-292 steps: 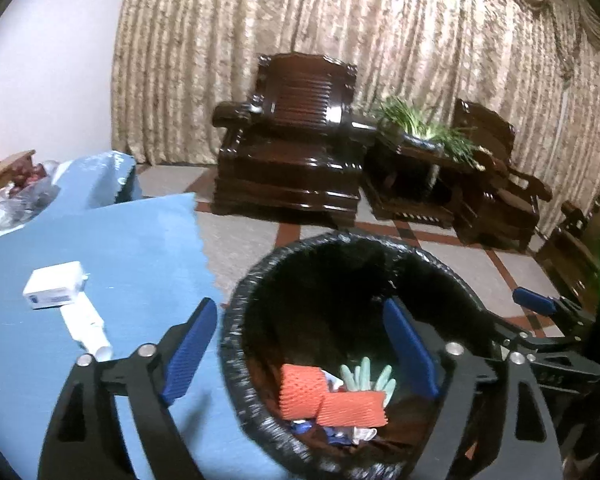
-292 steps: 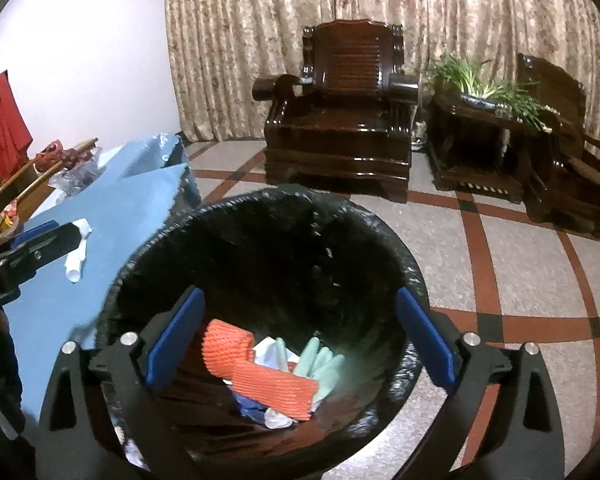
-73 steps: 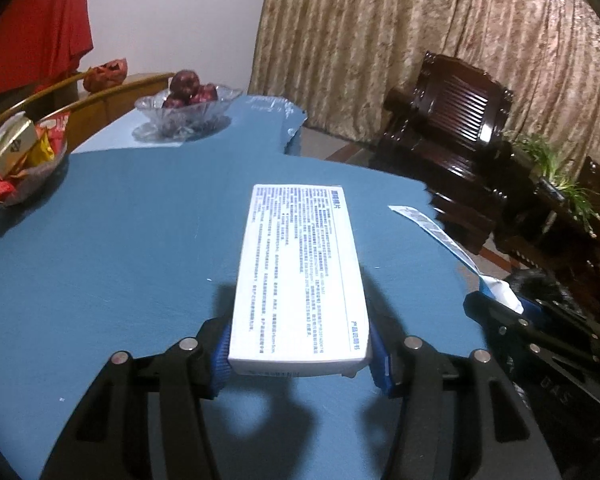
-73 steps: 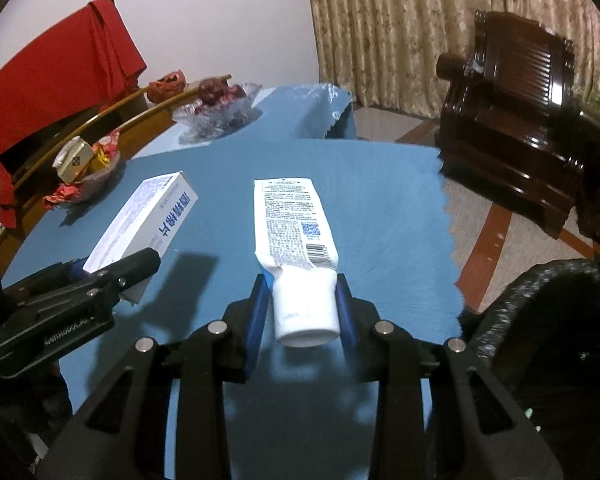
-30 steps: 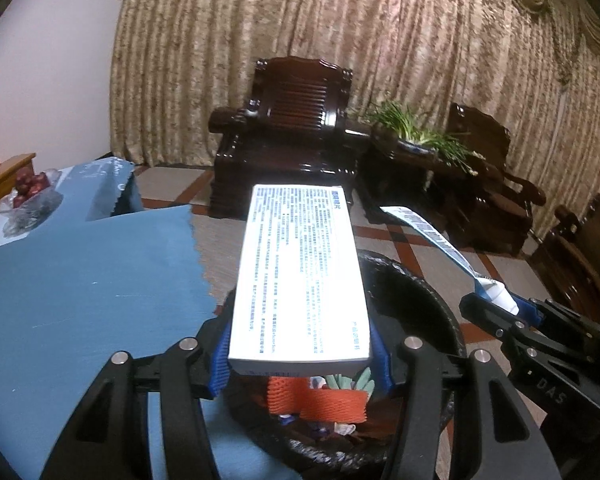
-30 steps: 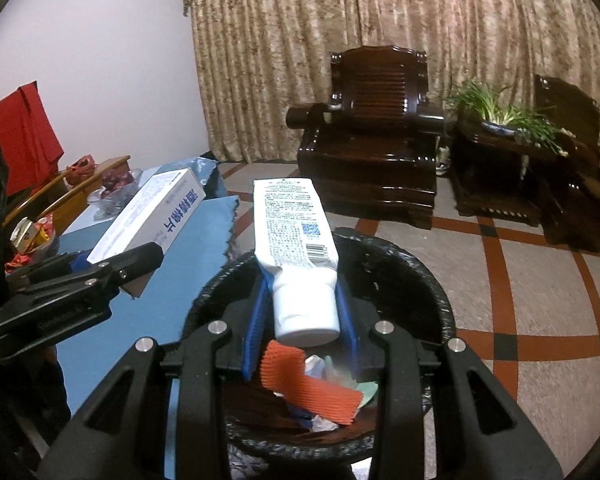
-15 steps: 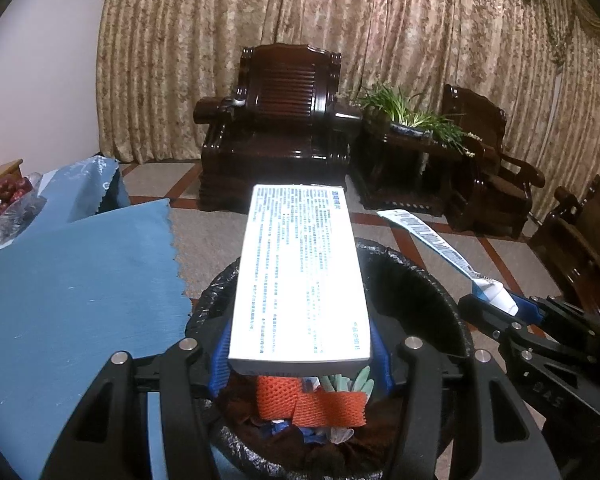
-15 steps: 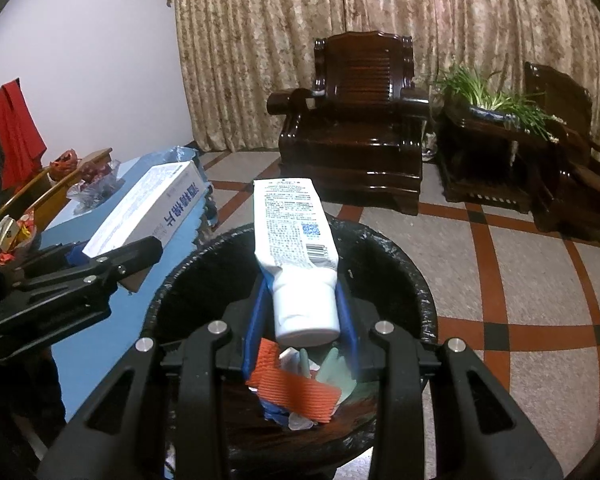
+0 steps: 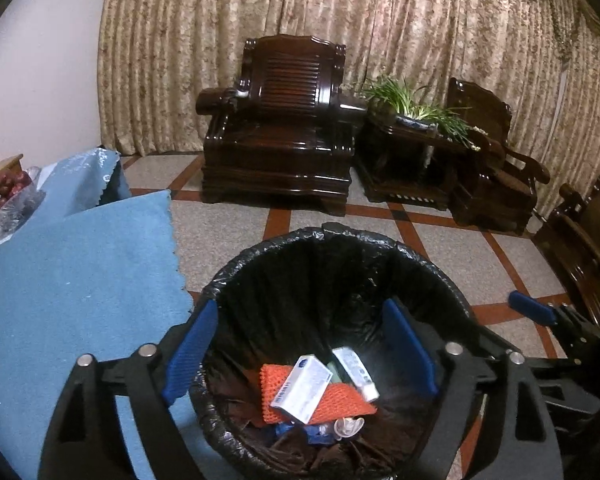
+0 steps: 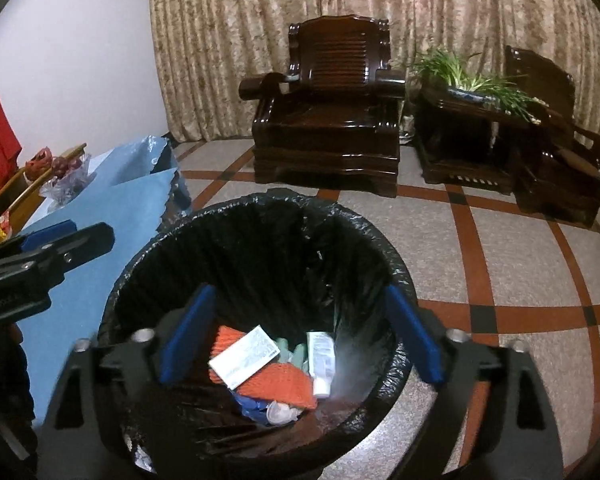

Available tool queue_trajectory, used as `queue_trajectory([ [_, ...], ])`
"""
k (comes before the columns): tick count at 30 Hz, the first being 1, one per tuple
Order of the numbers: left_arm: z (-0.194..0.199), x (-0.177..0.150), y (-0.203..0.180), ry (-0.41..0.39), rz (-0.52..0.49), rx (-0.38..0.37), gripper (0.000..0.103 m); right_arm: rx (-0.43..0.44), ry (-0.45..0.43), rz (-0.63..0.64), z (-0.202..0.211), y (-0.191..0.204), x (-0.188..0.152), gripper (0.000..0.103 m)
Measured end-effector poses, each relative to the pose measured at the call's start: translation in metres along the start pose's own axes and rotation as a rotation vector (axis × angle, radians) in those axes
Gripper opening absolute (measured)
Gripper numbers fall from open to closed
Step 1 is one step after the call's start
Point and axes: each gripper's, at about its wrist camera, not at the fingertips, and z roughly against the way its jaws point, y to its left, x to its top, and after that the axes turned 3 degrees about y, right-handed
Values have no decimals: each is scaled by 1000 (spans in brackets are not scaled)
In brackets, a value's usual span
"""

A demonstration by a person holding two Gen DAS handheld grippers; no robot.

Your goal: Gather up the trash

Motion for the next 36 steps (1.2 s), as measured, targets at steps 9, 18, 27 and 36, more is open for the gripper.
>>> queue_trajectory([
  [9, 41, 5, 5, -50, 9, 34, 96, 71, -40, -4, 43, 14, 13, 96],
  [18, 94, 2, 11, -99, 28, 68, 97, 118, -100, 53, 96, 40, 30, 97],
  [27, 138, -6, 15, -145, 30, 102, 97, 149, -127, 112, 131, 69, 32, 97],
  [36, 168, -12, 19, -175, 34, 141, 97, 170, -139, 135, 153, 86, 36, 97],
])
